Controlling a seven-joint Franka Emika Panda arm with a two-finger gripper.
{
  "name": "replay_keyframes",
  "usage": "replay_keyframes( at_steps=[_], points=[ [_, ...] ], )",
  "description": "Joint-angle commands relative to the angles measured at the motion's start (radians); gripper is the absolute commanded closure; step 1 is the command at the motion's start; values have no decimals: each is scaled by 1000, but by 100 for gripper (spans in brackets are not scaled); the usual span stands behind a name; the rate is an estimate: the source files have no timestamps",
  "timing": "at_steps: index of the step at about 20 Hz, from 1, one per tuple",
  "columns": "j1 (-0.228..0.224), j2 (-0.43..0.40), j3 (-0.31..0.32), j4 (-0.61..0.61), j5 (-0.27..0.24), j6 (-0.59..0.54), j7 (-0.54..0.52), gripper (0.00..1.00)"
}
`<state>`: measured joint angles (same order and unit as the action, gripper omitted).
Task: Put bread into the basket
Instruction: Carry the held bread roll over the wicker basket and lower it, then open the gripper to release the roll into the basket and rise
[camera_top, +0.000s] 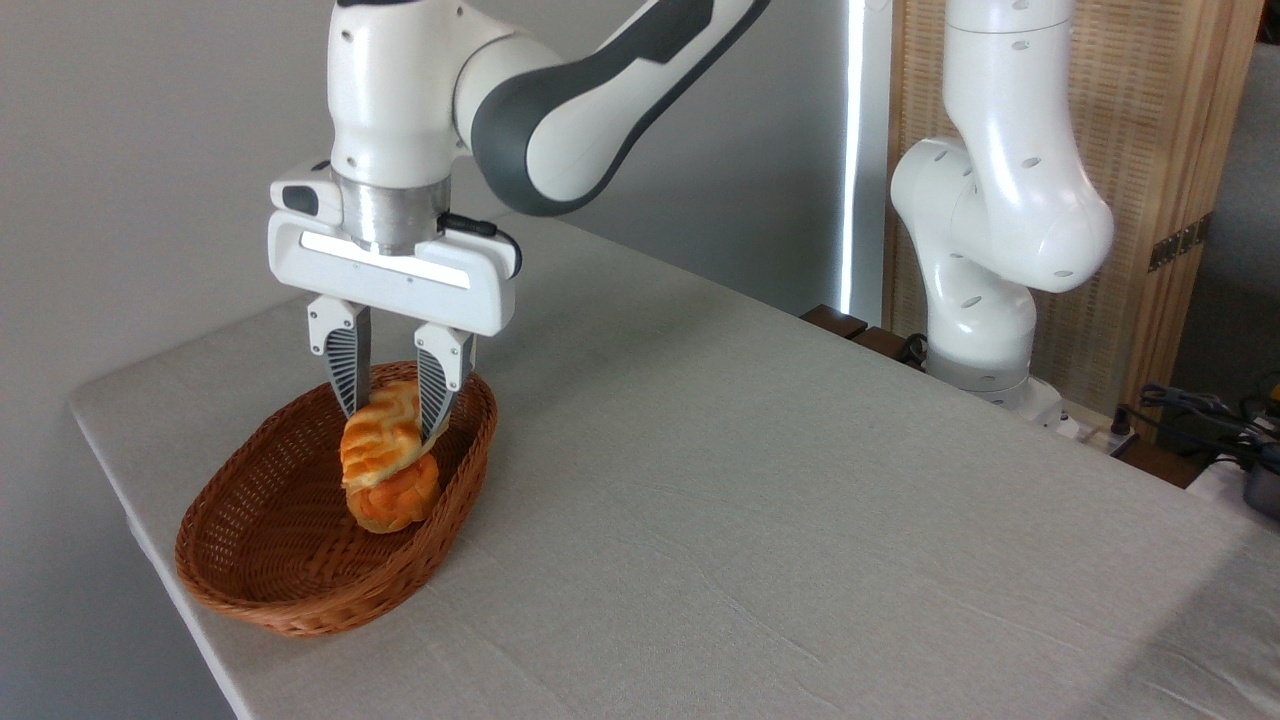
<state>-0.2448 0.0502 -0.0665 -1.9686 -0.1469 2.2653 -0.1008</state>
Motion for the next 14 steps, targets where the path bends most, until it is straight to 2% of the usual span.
replay_keyframes(
  at_steps=[1, 9, 12, 14],
  points=[
    [-7, 26, -10, 25, 4, 28, -25, 0],
    [-7, 23, -9, 40, 6, 25, -11, 0],
    [-7, 23, -10, 40, 41, 19, -13, 0],
    [-7, 22, -9, 40, 47, 19, -14, 0]
  ],
)
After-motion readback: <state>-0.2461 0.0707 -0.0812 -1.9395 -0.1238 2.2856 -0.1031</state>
